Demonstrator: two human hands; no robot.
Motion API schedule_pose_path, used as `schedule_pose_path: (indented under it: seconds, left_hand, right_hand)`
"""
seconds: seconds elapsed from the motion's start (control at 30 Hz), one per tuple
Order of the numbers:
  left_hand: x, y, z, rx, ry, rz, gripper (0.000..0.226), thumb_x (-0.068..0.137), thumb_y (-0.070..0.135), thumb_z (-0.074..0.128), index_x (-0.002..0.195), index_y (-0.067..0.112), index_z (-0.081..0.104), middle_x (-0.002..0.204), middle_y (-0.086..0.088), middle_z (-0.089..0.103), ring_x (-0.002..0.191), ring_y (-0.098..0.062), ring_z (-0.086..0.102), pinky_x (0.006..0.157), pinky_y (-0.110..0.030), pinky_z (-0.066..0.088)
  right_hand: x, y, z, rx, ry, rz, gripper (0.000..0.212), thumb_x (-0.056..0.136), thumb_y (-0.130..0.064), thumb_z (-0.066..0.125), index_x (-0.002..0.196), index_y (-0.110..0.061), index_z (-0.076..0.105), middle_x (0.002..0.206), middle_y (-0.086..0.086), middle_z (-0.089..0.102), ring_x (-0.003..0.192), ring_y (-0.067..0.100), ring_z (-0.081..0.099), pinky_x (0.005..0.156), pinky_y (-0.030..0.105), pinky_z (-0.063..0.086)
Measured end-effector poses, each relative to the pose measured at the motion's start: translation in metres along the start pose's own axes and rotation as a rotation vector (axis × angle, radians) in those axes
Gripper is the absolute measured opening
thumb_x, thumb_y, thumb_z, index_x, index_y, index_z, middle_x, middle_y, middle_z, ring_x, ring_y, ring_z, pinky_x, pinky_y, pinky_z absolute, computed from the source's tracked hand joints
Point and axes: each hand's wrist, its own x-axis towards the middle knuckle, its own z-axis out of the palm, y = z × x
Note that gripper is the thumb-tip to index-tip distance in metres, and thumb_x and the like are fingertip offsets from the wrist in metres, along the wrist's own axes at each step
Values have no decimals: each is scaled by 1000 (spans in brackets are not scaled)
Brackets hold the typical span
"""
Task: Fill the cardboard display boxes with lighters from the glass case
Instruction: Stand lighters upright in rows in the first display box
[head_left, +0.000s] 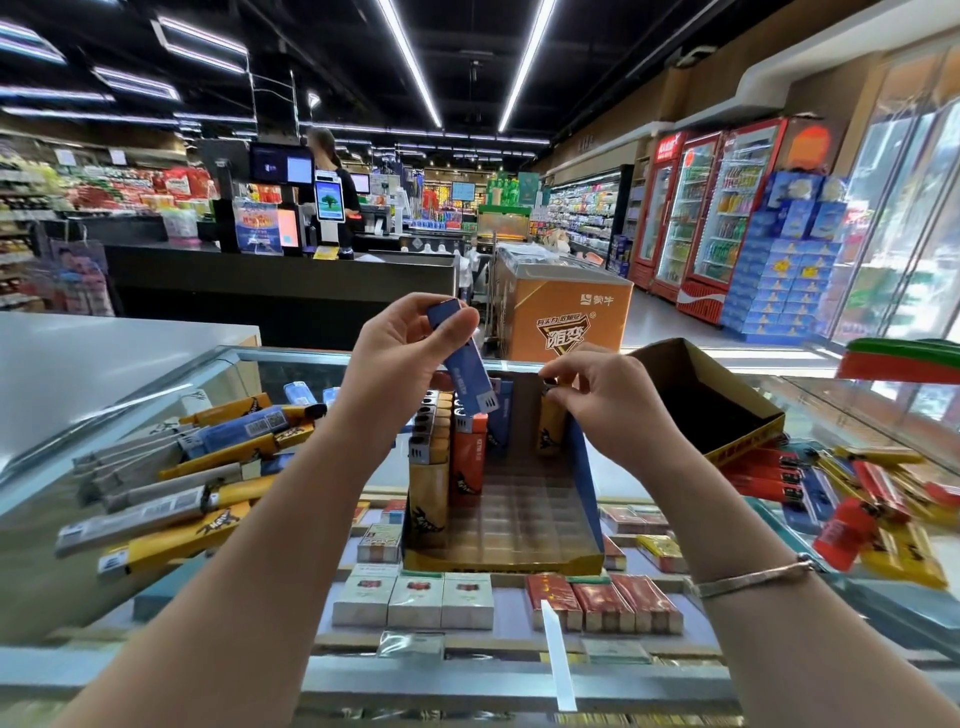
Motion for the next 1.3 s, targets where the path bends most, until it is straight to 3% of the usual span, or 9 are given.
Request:
schedule_pose_path:
  seconds: [0.13, 0.33, 0.47, 0.57, 0.8, 0.93, 1.03, 1.13, 1.3]
  left_hand:
    - [-1, 0, 2, 13, 25, -11, 28, 69, 39, 63, 88, 19, 59, 65, 12, 63, 65, -2, 61, 59, -21, 54]
    - [0, 0, 2, -80, 36, -58, 26, 68, 33, 67, 84, 15, 58, 62, 9, 65, 62, -5, 65, 54, -17, 52]
    - [1, -1, -1, -131, 51, -80, 29, 65, 33, 70, 82, 14, 56, 60, 8, 66, 61, -7, 66, 53, -17, 52]
    - [3, -2, -3, -178, 79, -106, 32, 61, 30, 72, 82, 12, 56, 62, 7, 66, 64, -12, 68, 55, -19, 53]
    - [2, 0, -2, -94, -22, -98, 35, 56, 31, 76, 81, 15, 58, 65, 8, 67, 69, -8, 66, 63, -17, 53]
    - [0, 4, -3, 118, -86, -120, 35, 66, 36, 73, 98, 36, 59, 83, 8, 73, 77, -2, 67, 66, -10, 48]
    - [3, 0, -9, 207, -70, -199, 36, 80, 30, 68, 112, 36, 54, 114, 5, 66, 101, -2, 62, 92, -27, 47]
    - [4, -5, -11, 344, -152, -381, 55, 85, 21, 65, 135, 24, 41, 144, -4, 40, 128, -20, 42, 107, -42, 34]
    - [2, -9, -6, 320, -194, -573, 51, 88, 18, 60, 134, 21, 41, 115, -7, 58, 101, -24, 61, 93, -47, 49]
  right_hand:
    - [0, -1, 1, -165, 8, -22, 13, 82, -9, 68, 94, -11, 72, 90, -5, 59, 90, 12, 37, 80, 28, 32]
    - [-2, 4, 4, -350, -21, -33, 22, 88, -16, 61, 108, -17, 69, 102, -3, 51, 100, 15, 32, 82, 25, 22]
    - [0, -8, 0, 209, 93, 34, 20, 81, -8, 69, 94, -23, 69, 79, -12, 58, 79, 6, 47, 72, 26, 38]
    - [0, -21, -9, 792, -116, 81, 31, 74, 0, 72, 95, -22, 66, 74, -11, 67, 70, 4, 60, 64, 19, 50]
    - [0, -27, -11, 1142, 16, 203, 20, 67, -6, 67, 86, -10, 61, 68, 1, 68, 56, 17, 65, 56, 23, 55]
    - [1, -24, -15, 1138, 132, 241, 21, 84, 7, 57, 89, -13, 65, 76, 4, 66, 58, 17, 62, 53, 25, 53]
    - [1, -22, -16, 1050, 215, 246, 25, 88, 6, 53, 90, -16, 64, 85, 6, 63, 58, 13, 60, 51, 23, 52]
    - [1, -20, -14, 844, 206, 167, 28, 87, 7, 55, 89, -19, 64, 83, 0, 62, 55, 7, 53, 49, 20, 48]
    - [-4, -25, 1, 391, 109, -17, 30, 83, 2, 63, 96, -24, 67, 88, -17, 58, 66, -1, 52, 66, 24, 50]
